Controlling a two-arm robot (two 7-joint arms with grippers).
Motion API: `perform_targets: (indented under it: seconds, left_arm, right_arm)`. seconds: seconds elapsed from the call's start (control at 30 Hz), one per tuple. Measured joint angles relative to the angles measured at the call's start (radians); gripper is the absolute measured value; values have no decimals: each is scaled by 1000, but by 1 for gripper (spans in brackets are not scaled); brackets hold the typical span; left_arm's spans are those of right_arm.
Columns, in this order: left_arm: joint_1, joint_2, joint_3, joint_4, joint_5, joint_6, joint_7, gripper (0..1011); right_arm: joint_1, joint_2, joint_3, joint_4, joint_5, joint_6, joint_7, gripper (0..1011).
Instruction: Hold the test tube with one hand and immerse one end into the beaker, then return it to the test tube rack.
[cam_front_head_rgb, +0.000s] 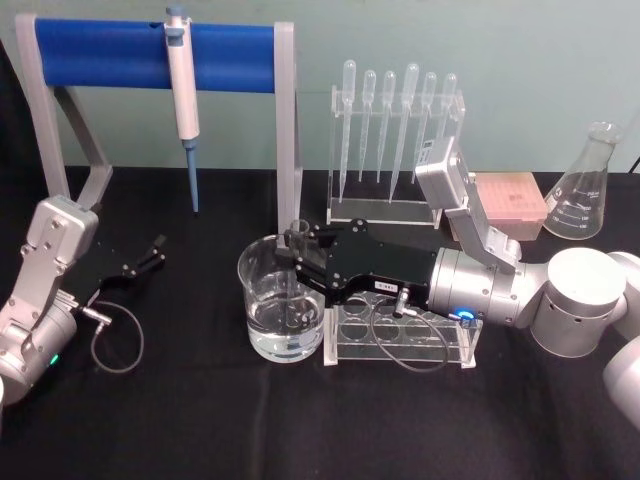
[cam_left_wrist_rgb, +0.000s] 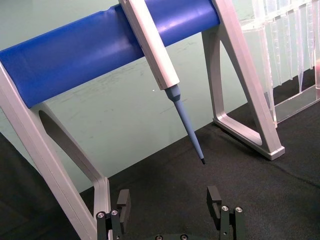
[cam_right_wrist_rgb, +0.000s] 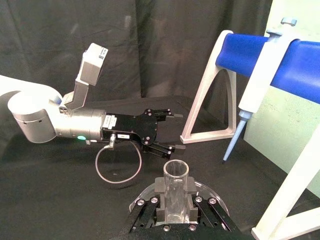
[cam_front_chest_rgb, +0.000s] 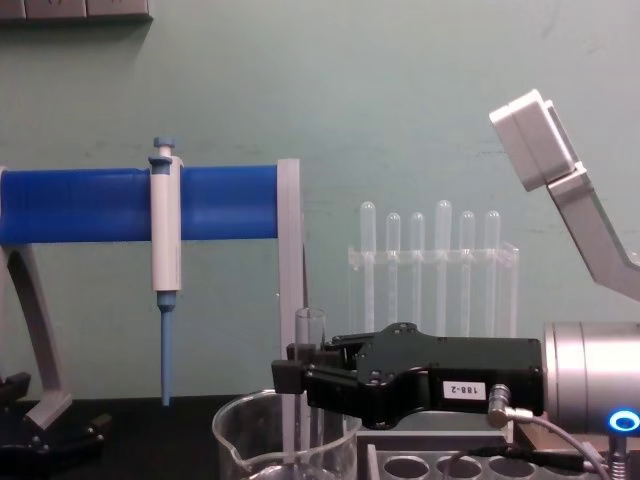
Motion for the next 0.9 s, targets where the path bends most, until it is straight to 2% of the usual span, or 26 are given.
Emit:
perform_targets:
  seconds: [0.9]
  left_arm:
    - [0,0,0,0,0,0,0,1000]
  right_arm:
    - [0,0,0,0,0,0,0,242]
